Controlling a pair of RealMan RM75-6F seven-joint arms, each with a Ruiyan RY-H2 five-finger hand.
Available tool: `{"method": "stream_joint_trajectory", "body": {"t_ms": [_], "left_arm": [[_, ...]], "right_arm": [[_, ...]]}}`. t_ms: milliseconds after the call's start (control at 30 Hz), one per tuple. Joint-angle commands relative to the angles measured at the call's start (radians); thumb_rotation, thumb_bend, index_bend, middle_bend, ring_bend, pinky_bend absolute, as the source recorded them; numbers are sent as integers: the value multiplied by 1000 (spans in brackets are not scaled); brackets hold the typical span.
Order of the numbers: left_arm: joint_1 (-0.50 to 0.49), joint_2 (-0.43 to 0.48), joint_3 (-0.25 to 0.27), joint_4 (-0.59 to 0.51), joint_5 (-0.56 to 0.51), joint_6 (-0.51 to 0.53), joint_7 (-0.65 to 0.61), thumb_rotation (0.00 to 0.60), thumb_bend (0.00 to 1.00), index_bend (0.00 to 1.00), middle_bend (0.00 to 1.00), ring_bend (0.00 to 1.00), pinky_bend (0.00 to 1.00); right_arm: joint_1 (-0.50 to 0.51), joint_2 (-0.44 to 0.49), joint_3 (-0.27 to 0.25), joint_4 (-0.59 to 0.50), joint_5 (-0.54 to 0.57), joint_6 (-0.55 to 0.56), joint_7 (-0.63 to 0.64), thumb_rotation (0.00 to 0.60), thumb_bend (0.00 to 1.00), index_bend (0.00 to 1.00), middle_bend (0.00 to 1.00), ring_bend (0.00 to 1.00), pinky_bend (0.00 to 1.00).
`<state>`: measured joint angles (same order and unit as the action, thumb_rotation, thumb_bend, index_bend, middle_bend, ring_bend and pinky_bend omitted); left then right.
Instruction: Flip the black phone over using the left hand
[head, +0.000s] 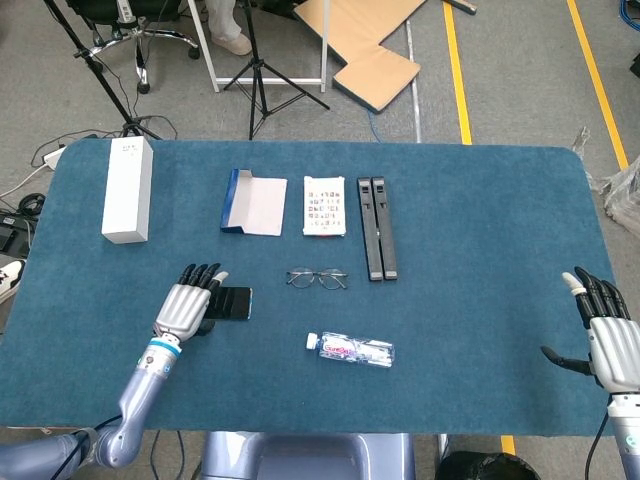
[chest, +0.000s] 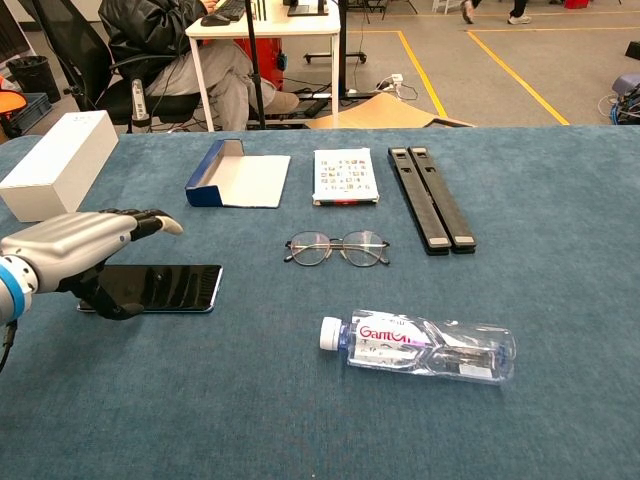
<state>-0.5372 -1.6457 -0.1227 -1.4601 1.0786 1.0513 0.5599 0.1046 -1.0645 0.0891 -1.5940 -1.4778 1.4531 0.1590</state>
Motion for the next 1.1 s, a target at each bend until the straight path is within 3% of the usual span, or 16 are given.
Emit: {"method": "stream_joint_trajectory", "body": {"t_ms": [33, 833, 933, 1100], "left_arm": [[-10, -20, 4, 29, -16, -12, 10, 600, 315, 0, 0, 0, 0], [-35, -64, 16, 122, -57, -61, -24, 600, 318, 0, 0, 0, 0], [-35, -62, 23, 130, -53, -67, -32, 600, 381, 0, 0, 0, 0], [-38, -51, 34, 128, -66, -90, -31, 600, 636, 32, 5, 29, 43]], "right_arm": [[-2, 1, -1, -1, 0, 2, 0, 600, 0, 39, 0, 0, 0], [4, -2, -2, 3, 4, -16, 5, 600, 0, 47, 0, 0, 0], [4, -1, -3, 2, 4, -18, 8, 600, 0, 47, 0, 0, 0], [5, -1, -3, 2, 3, -20, 10, 600, 0, 50, 0, 0, 0]]}}
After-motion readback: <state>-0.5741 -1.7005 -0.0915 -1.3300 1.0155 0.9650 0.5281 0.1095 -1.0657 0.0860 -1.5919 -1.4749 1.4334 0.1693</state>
